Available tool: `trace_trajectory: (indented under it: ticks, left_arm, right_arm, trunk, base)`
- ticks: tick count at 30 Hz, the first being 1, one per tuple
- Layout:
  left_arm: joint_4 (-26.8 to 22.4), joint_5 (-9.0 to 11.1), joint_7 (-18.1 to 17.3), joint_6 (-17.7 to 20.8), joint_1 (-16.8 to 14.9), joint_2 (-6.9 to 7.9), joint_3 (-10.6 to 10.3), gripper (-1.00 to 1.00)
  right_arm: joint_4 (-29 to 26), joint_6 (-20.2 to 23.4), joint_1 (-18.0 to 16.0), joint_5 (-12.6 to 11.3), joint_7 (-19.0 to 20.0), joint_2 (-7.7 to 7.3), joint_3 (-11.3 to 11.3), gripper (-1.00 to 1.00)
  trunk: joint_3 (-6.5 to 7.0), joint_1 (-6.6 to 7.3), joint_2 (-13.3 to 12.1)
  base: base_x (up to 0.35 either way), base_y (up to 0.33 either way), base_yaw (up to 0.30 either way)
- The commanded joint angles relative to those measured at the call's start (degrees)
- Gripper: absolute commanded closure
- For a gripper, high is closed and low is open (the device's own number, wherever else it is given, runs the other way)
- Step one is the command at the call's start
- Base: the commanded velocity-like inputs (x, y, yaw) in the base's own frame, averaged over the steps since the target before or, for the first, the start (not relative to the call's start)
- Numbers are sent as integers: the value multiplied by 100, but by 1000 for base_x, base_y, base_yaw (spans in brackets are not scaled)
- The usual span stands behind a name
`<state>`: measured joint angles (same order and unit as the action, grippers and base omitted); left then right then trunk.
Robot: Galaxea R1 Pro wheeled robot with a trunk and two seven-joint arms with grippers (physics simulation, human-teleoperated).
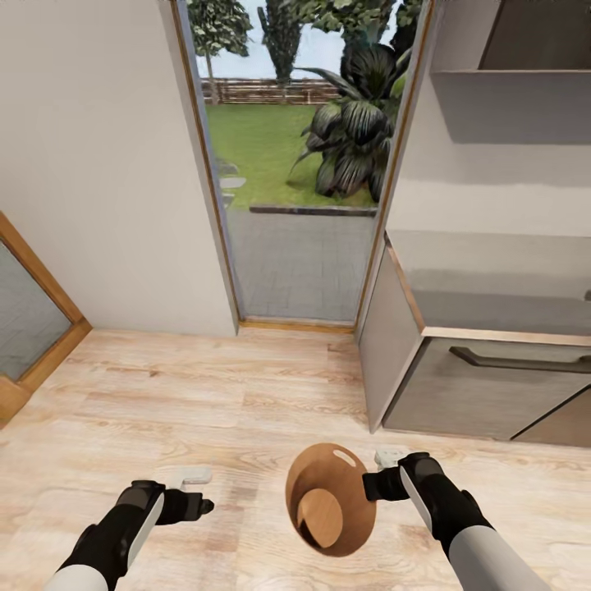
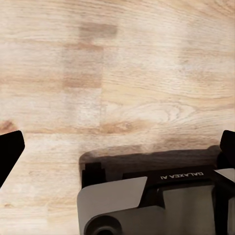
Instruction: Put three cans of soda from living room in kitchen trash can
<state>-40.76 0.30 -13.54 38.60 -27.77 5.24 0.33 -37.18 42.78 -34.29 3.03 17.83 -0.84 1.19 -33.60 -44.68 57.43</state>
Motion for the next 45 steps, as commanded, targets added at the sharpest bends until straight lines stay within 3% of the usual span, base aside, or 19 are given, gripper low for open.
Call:
trace_trajectory:
  ticks: [1,5,9,13,45]
  left_arm:
    - [6,0,0,-4,0,-4,1,-100]
    - [12,0,0,-8,0,-11,2,-100]
    - [14,0,0,-10,0,-14,2,-100]
    - [15,2,0,-10,0,-14,5,-100]
    - [15,1,0,-10,3,-29,11,-100]
  right_arm:
    - [-1,19,0,-134,19,0,-6,100]
    - [0,8,1,-129,-60,-4,-44,100]
    - [6,-6,2,-141,-606,20,-106,100]
    - [49,-185,3,-150,-870,37,-122,100]
    - [212,-402,10,-159,-948,31,-128,100]
  trunk:
    - [19,23,-42]
    - [91,111,-202]
    - [163,199,-363]
    - [234,286,-523]
    - [809,989,-1806]
  base:
    - [0,0,0]
    - [0,0,0]
    - [0,0,0]
    - [0,0,0]
    - [0,0,0]
